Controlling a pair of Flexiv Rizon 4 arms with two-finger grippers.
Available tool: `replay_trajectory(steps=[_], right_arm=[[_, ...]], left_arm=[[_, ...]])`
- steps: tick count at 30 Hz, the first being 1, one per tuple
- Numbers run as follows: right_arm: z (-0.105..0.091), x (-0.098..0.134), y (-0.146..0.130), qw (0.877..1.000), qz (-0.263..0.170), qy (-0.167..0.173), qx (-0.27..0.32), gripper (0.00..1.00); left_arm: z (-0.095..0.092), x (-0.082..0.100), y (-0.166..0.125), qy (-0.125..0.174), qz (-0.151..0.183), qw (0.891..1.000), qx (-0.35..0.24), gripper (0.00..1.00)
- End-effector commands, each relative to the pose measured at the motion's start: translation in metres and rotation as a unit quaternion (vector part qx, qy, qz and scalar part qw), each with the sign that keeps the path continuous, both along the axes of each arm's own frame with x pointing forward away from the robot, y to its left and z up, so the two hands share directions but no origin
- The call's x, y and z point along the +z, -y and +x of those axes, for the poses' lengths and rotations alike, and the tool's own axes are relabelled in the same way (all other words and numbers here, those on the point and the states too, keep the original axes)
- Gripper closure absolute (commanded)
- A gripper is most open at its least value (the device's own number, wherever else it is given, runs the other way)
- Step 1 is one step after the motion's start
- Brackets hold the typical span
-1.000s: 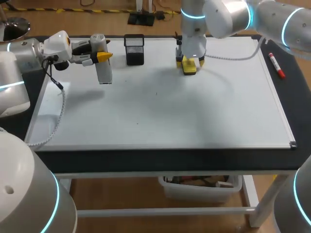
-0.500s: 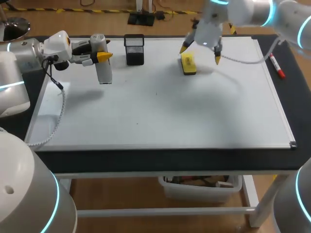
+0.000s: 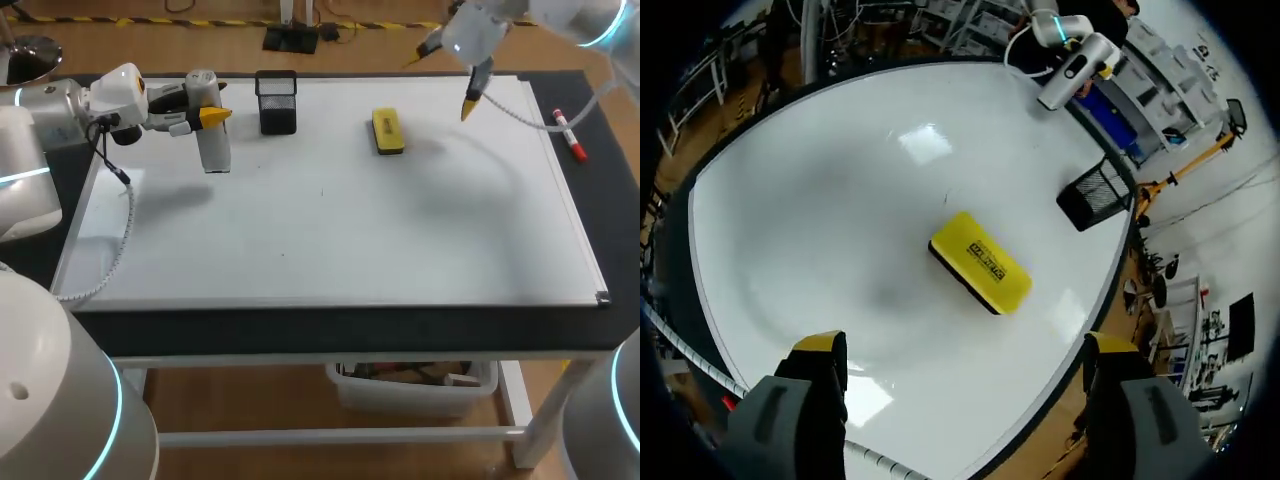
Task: Pick up the inspection probe, press it on each red-marked spot on the whiteboard one by one, put down the probe, pick up the eraser, and wipe off all the red marks.
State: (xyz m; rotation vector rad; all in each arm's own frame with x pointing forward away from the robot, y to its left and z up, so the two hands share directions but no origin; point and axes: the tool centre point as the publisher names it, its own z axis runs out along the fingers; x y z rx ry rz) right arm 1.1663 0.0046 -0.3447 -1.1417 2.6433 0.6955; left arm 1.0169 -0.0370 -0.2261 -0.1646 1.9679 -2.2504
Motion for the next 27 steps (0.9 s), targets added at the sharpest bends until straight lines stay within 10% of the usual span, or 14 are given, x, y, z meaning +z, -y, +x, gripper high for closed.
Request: replay_trajectory(steps=[1,21,27], right_arm=[[0.006,0.013,0.011,0.974,0.135,-0.058,-0.173,0.00],[0.005,0.026,0.016,0.961,0.135,-0.089,-0.222,0.00],[0.005,0.026,0.016,0.961,0.135,-0.089,-0.222,0.00]], left_arm=[[0.000,0.000,0.000,0.001,-0.001,1.000,0.000,1.00],[0.000,0.000,0.000,0.001,-0.001,1.000,0.000,1.00],[0.025,0.025,0.003,0.022,0.010,0.999,-0.027,1.00]])
